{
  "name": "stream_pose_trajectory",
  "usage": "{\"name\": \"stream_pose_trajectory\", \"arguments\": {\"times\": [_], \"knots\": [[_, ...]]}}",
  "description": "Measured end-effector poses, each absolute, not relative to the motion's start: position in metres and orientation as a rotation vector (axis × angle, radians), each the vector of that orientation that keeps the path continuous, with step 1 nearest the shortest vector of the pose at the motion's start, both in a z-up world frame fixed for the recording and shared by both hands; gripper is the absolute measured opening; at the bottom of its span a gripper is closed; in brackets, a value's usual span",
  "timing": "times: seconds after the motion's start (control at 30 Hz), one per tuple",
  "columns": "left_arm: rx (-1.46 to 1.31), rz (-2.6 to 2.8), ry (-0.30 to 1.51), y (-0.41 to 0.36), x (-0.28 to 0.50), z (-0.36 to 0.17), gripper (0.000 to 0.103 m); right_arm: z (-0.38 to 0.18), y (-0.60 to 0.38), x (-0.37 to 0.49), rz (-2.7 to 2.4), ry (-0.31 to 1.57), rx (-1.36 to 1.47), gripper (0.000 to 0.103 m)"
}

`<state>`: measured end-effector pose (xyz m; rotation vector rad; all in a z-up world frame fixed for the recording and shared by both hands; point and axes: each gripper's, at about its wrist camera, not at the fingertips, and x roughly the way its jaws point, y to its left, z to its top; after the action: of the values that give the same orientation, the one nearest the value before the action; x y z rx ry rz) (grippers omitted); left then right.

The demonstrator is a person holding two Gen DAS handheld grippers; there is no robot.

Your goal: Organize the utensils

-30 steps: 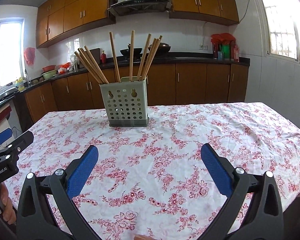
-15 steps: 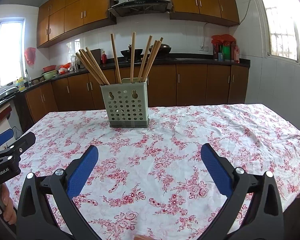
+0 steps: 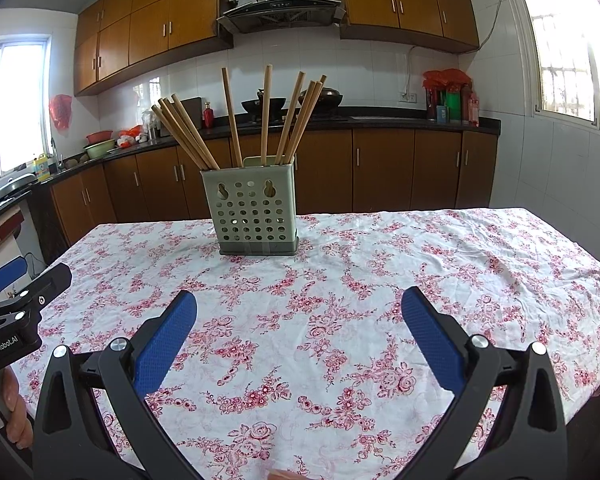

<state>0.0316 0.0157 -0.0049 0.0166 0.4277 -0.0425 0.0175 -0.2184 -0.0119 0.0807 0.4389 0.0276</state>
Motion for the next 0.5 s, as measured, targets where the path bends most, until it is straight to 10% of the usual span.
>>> {"name": "stream_pose_trajectory", "arguments": {"times": [0.5], "knots": [[0.016,-0.043,0.429,0.0158,0.0322,-0.0052,0.099,-0.0116,-0.2188,0.0173,0.028,0.44,0.081,0.101]]}}
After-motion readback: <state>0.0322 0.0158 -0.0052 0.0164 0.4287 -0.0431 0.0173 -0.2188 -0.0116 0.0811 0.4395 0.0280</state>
